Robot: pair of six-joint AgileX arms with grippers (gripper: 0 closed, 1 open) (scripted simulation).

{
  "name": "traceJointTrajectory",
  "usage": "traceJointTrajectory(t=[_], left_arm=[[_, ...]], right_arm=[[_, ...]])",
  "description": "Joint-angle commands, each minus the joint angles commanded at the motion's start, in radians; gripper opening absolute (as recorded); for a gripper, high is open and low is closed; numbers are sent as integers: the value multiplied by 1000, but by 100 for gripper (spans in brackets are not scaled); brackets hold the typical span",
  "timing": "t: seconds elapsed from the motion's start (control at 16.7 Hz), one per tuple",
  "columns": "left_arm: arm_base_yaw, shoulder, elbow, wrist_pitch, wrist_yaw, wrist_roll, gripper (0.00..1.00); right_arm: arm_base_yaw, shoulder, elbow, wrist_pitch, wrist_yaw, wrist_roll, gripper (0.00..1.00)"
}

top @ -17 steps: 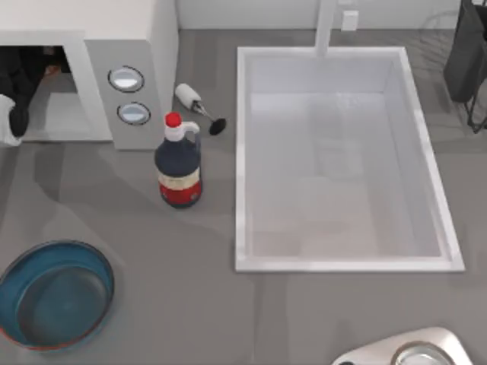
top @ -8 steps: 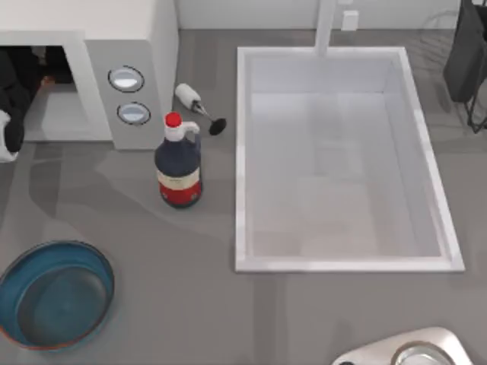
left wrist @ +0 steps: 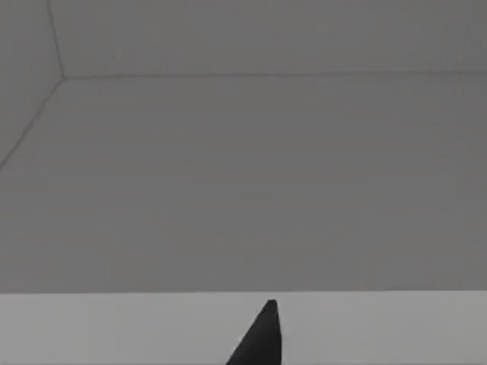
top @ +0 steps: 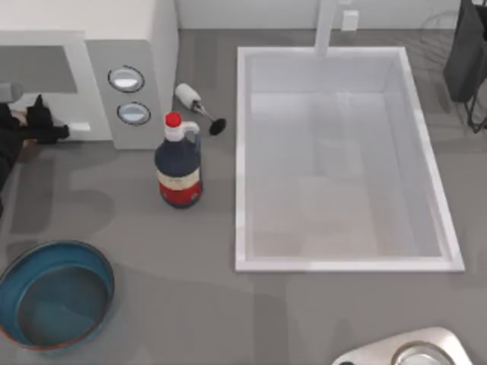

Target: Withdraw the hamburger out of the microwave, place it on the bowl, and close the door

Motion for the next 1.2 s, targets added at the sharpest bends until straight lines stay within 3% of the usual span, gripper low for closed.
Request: traceJointTrajectory(t=[0.3,0.66,1.2], left_arm=[[18,-96,-218,153,17,4,0],[14,-103,-226,159,17,6,0],[14,-402,-224,-143,13,8,0]], right_arm=[[0,0,0,0,0,0,100],[0,0,0,0,0,0,100],[0,0,0,0,0,0,100]])
